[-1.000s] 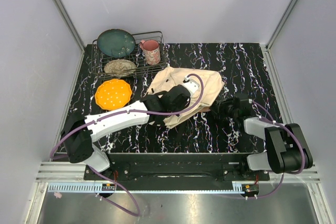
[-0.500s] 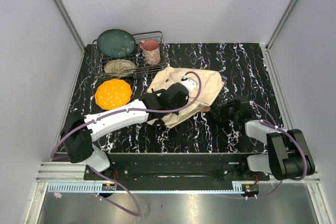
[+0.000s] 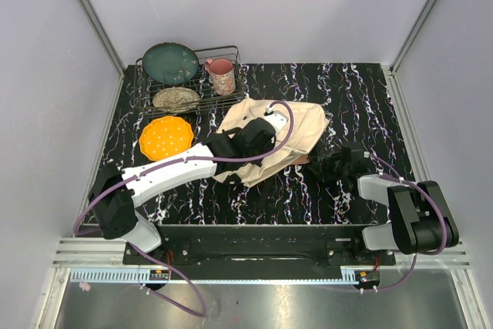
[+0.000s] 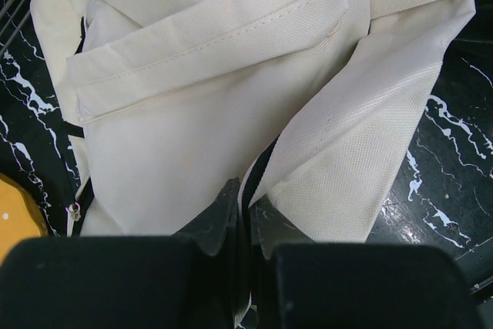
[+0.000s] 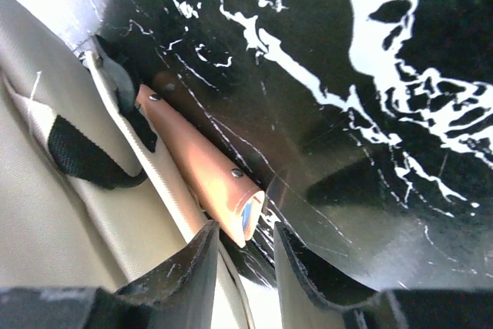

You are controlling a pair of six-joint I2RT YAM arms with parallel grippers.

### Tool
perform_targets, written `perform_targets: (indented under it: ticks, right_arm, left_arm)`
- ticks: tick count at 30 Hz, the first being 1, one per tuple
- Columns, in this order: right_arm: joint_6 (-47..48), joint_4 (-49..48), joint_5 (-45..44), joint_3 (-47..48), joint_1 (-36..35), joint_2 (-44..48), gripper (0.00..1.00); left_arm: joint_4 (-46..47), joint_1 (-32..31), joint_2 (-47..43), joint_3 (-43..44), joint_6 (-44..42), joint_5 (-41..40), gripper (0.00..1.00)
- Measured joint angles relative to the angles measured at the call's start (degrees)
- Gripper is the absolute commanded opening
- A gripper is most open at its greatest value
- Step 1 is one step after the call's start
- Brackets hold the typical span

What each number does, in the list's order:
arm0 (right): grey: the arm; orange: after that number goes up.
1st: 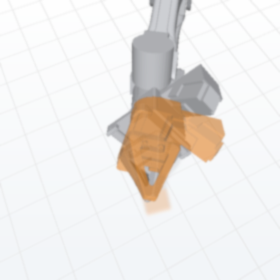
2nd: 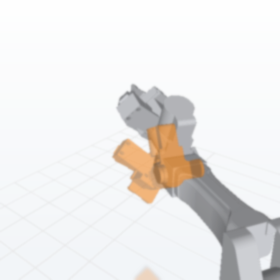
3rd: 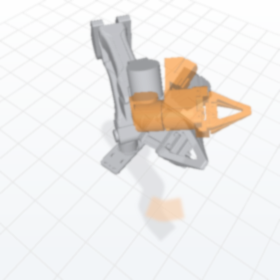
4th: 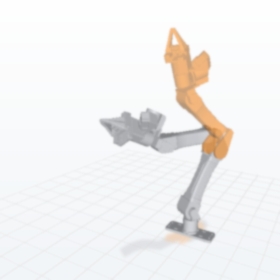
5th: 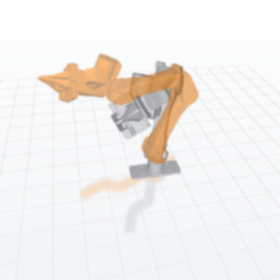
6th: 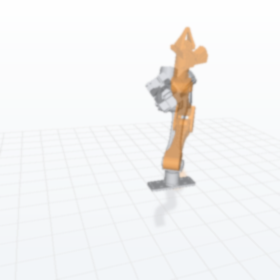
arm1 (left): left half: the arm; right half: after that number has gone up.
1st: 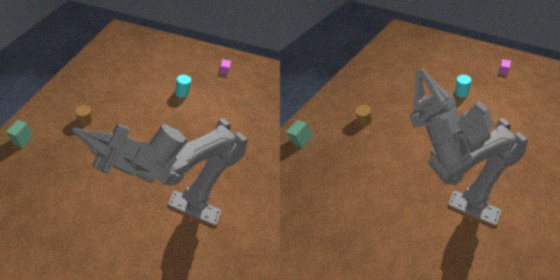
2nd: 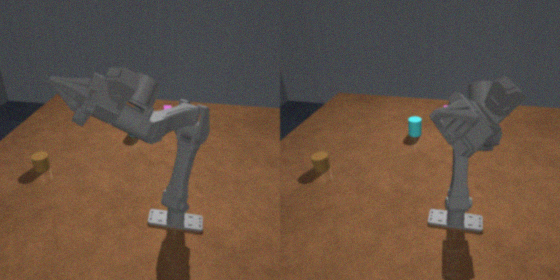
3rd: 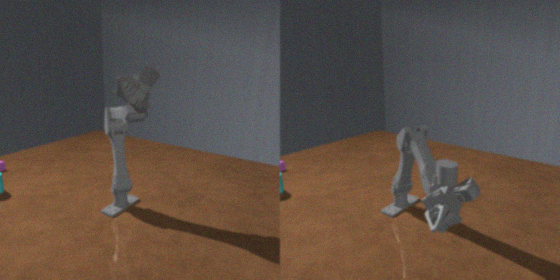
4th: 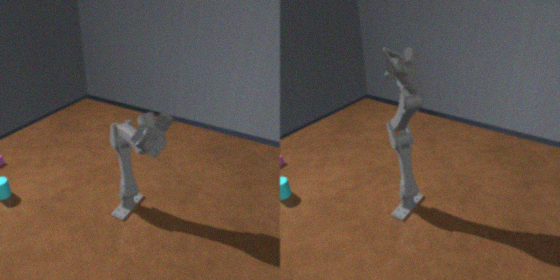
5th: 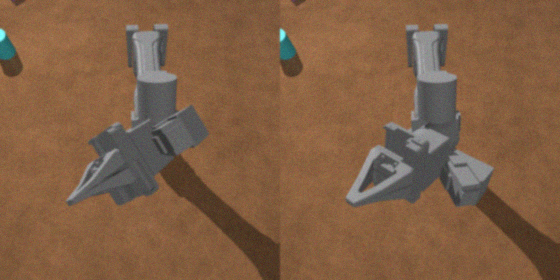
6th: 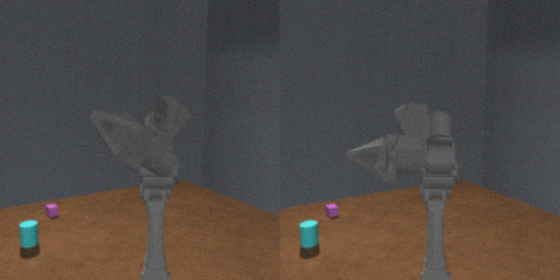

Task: Pack the student bag
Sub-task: Pick up the personal item from the center of the board.

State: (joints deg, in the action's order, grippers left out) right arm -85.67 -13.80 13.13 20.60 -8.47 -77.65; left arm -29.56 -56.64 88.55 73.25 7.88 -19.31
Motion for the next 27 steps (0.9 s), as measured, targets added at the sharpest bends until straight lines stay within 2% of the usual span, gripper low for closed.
perform_targets:
  ticks: [10, 15, 18, 21, 24, 27]
  right_arm:
    - [-0.22, -4.11, 0.11, 0.70, 0.02, -5.46, 0.43]
    - [-1.20, -8.72, 0.76, 1.14, 0.00, -8.39, 0.50]
    - [-1.88, -11.56, 1.36, 1.14, 0.00, -9.77, 0.49]
    - [-2.36, -13.64, 1.57, 1.18, 0.00, -11.06, 0.43]
    - [-2.91, -15.17, 1.53, 1.25, 0.00, -12.52, 0.16]
    - [-3.32, -15.58, 1.51, 1.20, 0.00, -13.31, 0.10]
  left_arm:
    - [-0.37, 0.13, 0.00, 0.02, 0.20, 0.92, 0.00]
    - [-0.61, 0.20, 0.00, 0.33, 0.20, 1.31, 0.00]
    - [-0.81, 0.31, 0.00, 0.55, 0.22, 1.64, 0.00]
    - [-0.85, 0.33, 0.00, 0.55, 0.26, 2.03, 0.00]
    - [-0.85, 0.35, 0.00, 0.55, 0.39, 2.29, 0.00]
    - [-0.85, 0.35, 0.00, 0.55, 0.50, 2.49, 0.00]
